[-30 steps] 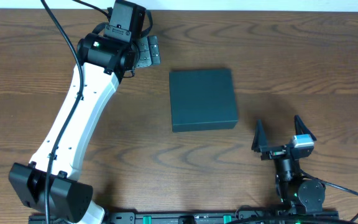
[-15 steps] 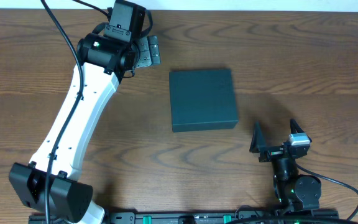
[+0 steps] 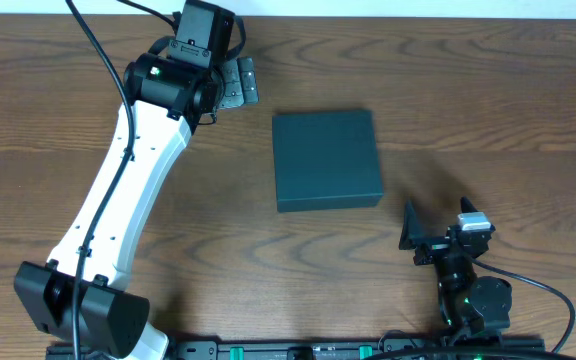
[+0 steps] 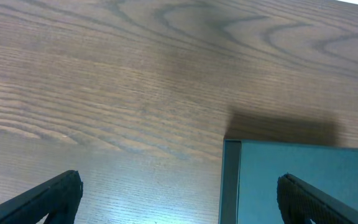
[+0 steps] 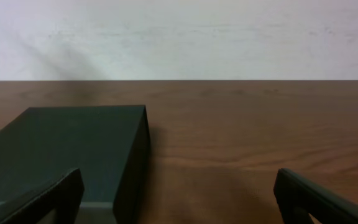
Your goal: Pack container
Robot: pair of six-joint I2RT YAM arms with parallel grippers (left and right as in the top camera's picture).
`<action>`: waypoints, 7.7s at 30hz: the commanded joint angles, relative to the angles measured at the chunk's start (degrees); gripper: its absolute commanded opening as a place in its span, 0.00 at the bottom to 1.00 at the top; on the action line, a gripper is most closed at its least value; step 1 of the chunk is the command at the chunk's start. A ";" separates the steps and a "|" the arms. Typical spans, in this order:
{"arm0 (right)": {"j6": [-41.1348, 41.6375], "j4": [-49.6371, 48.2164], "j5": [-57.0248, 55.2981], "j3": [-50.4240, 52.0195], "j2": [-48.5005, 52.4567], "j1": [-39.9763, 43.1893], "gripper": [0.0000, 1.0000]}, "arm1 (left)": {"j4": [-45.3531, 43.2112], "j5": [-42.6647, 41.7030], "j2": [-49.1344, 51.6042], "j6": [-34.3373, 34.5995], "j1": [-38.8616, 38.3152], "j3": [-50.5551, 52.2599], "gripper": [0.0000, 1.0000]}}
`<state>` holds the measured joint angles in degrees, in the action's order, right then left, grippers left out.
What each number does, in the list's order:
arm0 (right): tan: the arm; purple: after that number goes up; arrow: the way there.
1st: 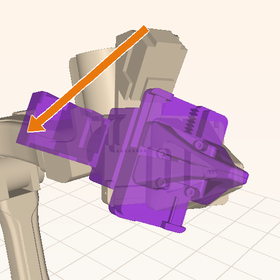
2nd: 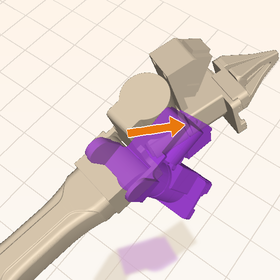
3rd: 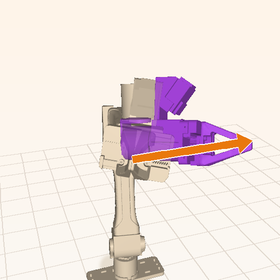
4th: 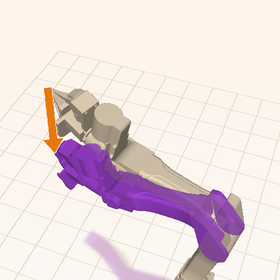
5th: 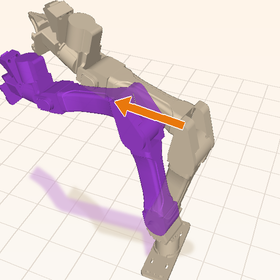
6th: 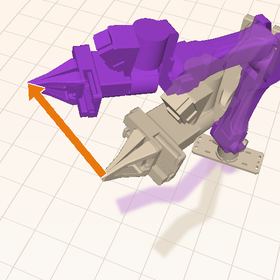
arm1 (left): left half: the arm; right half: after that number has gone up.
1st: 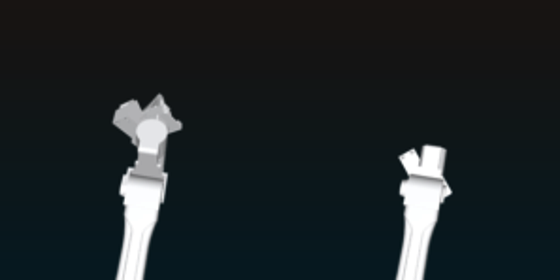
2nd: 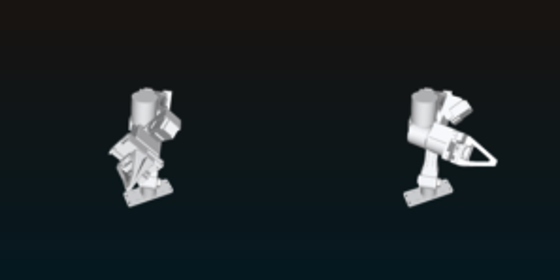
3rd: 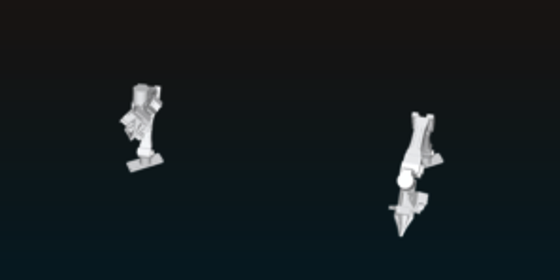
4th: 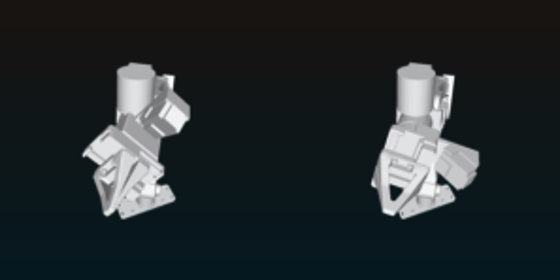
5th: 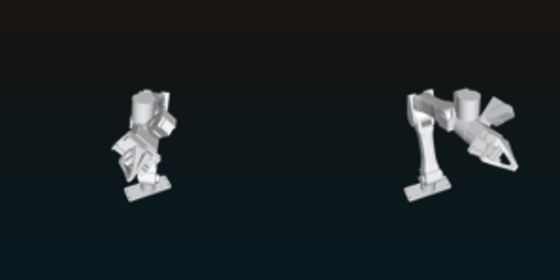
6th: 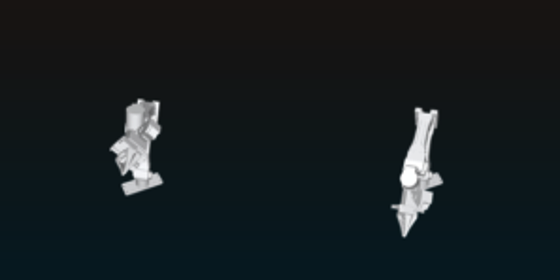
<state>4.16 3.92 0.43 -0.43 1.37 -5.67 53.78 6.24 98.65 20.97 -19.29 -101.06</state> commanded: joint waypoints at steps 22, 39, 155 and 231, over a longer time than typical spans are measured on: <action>0.96 0.28 0.00 0.11 -0.50 0.50 0.99 | 0.17 3.48 0.20 -1.22 0.11 -0.11 0.99; 0.96 0.28 0.00 0.11 -0.50 0.50 0.99 | -26.60 12.90 -12.04 -1.16 9.77 -0.04 0.99; 0.94 0.28 0.00 0.11 -0.50 0.50 0.99 | -43.56 0.31 -98.55 -23.96 18.34 97.20 0.98; 0.96 0.28 0.00 0.11 -0.50 0.50 0.99 | -44.00 -1.77 -98.42 -28.02 18.34 98.12 0.99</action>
